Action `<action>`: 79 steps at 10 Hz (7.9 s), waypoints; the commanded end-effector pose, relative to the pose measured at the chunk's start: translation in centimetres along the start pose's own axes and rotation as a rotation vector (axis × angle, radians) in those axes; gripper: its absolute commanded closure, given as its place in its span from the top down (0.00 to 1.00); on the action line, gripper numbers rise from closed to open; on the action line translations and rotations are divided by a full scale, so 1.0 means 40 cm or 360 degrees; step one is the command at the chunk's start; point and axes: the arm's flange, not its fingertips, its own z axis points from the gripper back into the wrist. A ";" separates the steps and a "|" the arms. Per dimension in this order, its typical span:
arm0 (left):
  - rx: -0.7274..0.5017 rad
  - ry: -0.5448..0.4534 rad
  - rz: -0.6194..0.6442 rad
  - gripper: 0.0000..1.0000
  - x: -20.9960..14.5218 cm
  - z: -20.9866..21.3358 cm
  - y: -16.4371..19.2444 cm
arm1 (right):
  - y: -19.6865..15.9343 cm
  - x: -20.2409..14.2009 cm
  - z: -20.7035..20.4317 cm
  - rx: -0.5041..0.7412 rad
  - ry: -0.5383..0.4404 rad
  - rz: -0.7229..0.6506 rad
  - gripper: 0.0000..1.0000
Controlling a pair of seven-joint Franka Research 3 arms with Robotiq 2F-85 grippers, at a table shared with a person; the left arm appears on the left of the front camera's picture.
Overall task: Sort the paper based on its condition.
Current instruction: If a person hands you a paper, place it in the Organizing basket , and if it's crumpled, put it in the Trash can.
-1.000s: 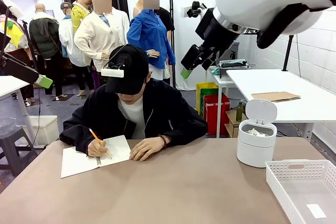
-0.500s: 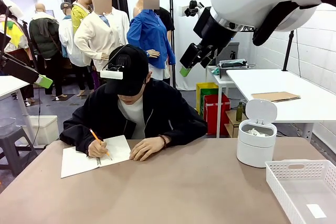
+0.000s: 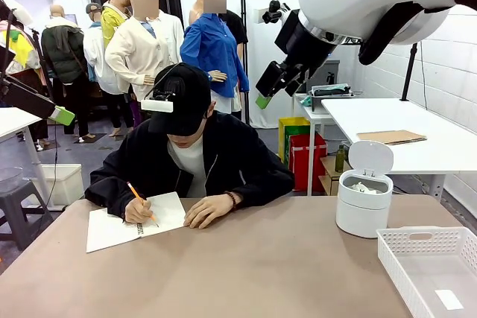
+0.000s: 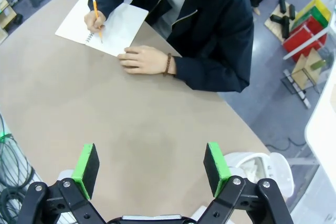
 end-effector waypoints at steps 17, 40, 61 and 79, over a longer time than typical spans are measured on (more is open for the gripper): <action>0.0002 -0.0001 0.0003 1.00 0.000 0.001 0.002 | -0.001 -0.001 0.000 0.0017 -0.0004 -0.0018 1.00; 0.0002 -0.0001 0.0003 1.00 0.000 0.001 0.002 | 0.073 0.024 0.025 0.0019 -0.0057 0.0013 1.00; 0.0002 -0.0001 0.0003 1.00 0.000 0.001 0.002 | 0.073 0.024 0.025 0.0019 -0.0057 0.0013 1.00; 0.0002 -0.0001 0.0003 1.00 0.000 0.001 0.002 | 0.073 0.024 0.025 0.0019 -0.0057 0.0013 1.00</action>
